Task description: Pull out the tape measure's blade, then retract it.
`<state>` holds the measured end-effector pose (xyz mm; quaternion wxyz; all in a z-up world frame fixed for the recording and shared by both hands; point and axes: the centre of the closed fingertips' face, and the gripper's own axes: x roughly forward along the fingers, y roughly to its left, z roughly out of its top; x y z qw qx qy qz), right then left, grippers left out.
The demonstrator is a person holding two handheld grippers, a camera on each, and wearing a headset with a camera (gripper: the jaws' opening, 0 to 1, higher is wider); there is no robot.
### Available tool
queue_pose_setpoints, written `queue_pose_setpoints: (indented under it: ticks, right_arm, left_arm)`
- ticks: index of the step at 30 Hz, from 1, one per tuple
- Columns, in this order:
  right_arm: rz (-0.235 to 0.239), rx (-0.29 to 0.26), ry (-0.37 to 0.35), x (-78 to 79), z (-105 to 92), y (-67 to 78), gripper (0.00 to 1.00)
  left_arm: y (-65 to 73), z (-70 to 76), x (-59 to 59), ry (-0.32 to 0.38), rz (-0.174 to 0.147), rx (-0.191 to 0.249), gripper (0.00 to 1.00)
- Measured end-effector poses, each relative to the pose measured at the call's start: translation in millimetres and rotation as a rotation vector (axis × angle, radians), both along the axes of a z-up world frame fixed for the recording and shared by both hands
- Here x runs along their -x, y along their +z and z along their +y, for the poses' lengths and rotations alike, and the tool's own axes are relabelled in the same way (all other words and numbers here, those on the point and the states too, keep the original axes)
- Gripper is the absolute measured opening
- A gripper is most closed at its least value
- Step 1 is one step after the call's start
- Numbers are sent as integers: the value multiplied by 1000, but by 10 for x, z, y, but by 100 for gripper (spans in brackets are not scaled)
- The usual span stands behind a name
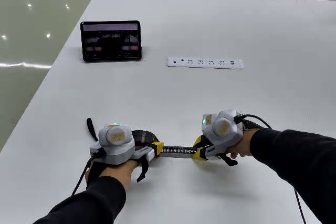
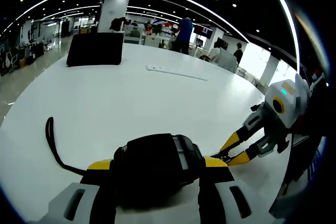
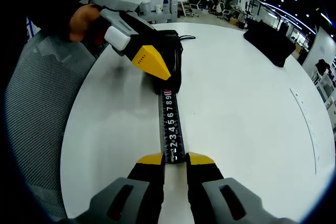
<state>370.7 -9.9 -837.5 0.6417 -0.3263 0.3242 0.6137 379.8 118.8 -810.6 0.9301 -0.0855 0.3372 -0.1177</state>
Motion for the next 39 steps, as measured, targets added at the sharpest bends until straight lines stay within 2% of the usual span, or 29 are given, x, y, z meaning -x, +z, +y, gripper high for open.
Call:
queue_pose_setpoints:
  ticks: [10,39]
  right_arm:
    - [5,-39,-4,23,191,4,11]
    - [16,-81,-12,28,480,-7,11]
  left_arm:
    - [-2,1,2,-17,5,1,59]
    - [2,-7,-9,-12,9,15,59]
